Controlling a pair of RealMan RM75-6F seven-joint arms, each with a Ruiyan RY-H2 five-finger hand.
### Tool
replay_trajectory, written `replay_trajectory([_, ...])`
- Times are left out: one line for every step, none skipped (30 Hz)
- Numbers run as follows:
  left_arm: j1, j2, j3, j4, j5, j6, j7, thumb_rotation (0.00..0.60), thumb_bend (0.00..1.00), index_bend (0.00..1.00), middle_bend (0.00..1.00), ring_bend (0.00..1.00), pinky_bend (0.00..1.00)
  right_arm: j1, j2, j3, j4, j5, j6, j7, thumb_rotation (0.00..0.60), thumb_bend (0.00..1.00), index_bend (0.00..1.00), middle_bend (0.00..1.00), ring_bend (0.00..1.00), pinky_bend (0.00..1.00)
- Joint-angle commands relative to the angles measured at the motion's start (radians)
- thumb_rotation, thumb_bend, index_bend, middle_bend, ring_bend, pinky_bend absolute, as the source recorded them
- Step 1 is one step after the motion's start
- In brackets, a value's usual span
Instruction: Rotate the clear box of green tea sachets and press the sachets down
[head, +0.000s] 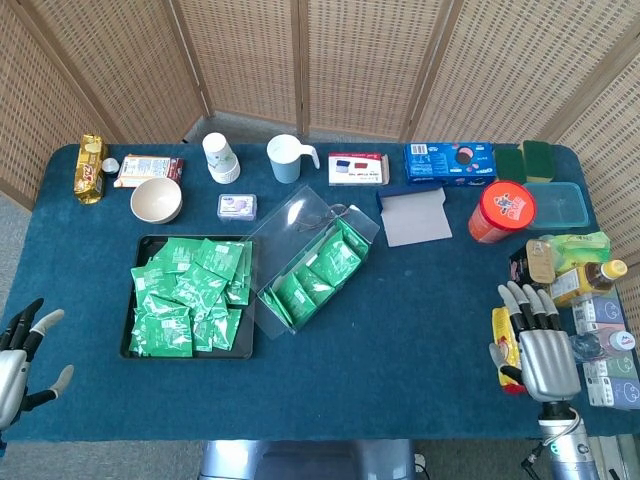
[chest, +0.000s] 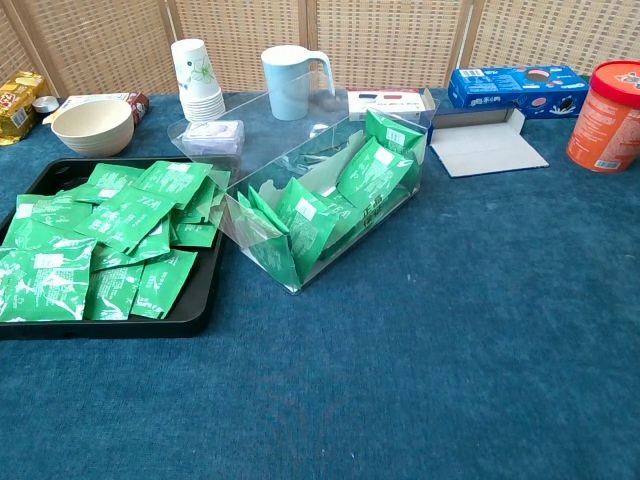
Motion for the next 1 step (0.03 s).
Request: replay_trajectory([0.003, -0.004, -0.011, -0.001, 0.008, -0.013, -0.002, 0.6, 0.31, 0.14, 0.0, 0.0, 0.15, -0.003, 0.0, -0.003, -0.004, 0.001, 0.005, 0.003, 0.6, 0.34, 0.0, 0.0, 0.0, 0.03])
